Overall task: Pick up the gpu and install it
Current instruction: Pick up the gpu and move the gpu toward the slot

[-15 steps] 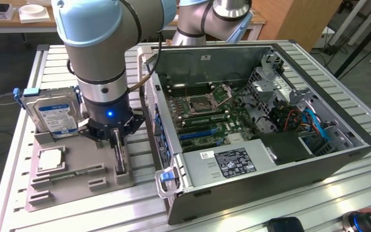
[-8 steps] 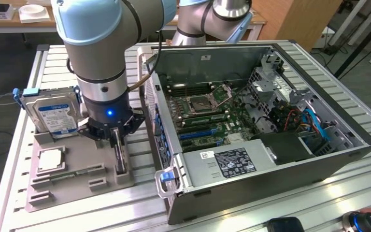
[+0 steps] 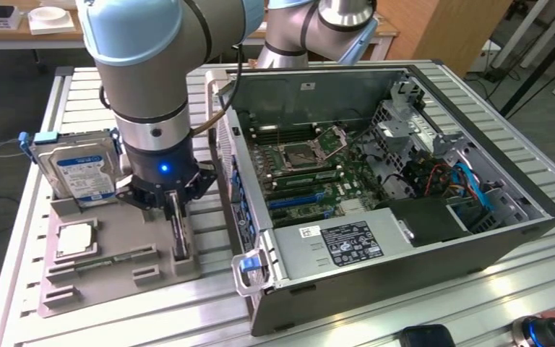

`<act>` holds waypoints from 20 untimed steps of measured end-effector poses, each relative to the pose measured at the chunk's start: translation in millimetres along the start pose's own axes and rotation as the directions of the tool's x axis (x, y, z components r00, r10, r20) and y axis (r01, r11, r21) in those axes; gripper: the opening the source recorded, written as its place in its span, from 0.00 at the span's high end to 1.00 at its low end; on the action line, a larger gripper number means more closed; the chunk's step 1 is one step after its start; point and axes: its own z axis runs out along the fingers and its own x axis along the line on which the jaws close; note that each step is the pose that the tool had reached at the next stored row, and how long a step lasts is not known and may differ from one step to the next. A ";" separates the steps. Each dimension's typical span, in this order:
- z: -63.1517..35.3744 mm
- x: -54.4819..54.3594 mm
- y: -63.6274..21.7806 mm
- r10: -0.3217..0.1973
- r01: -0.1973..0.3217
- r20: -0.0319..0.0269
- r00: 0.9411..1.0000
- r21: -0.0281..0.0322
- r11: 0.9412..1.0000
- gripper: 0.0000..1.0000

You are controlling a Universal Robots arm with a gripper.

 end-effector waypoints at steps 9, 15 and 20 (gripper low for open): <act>-27.6 -0.6 1.4 0.001 -0.001 0.000 1.000 0.000 1.000 0.72; -48.4 -1.0 2.4 0.003 -0.003 0.000 1.000 0.000 1.000 0.72; -65.3 -1.3 3.2 0.005 -0.005 0.001 1.000 0.000 1.000 0.72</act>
